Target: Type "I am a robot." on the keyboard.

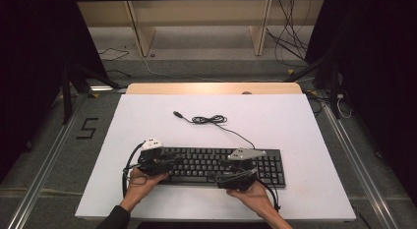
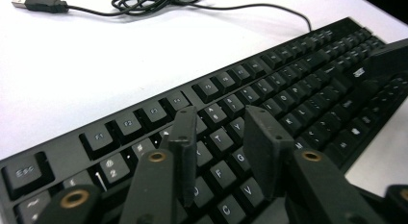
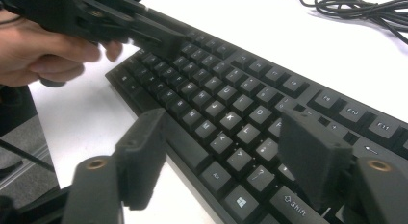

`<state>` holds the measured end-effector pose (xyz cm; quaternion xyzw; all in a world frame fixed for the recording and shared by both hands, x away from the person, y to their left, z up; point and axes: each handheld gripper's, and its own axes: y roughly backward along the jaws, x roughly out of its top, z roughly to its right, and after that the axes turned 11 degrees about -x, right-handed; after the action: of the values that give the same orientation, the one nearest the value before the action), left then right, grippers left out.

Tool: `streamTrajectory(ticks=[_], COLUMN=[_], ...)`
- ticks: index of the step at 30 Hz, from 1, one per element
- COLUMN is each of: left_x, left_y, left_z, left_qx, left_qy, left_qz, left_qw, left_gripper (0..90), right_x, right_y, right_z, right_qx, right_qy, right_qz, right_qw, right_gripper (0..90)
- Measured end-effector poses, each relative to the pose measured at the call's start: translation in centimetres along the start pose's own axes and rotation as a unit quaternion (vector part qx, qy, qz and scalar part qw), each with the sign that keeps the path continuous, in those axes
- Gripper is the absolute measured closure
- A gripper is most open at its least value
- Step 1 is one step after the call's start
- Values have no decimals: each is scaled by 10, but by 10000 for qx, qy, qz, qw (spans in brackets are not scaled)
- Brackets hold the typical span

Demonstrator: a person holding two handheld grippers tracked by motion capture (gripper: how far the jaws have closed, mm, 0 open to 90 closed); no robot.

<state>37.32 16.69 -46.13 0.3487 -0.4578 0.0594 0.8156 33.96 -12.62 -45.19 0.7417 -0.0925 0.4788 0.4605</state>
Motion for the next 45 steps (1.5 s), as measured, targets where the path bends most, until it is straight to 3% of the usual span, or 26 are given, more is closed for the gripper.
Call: streamTrajectory(ticks=[15, 32, 45], left_x=[-16, -30, -36], left_y=[30, 45, 48], left_z=[8, 17, 20], left_qx=[-136, -217, -210], left_qy=[7, -83, -113], left_qz=[395, 662, 661], left_qw=[9991, 9975, 9975], left_gripper=[391, 303, 289], right_x=[-1, -2, -3], right_y=[-5, -15, -23], right_z=[5, 3, 2], right_qx=[-123, -130, -171], right_qy=[7, 114, 201], right_qz=[-123, -292, -443], right_qw=[9998, 9994, 9987], right_gripper=[614, 812, 878])
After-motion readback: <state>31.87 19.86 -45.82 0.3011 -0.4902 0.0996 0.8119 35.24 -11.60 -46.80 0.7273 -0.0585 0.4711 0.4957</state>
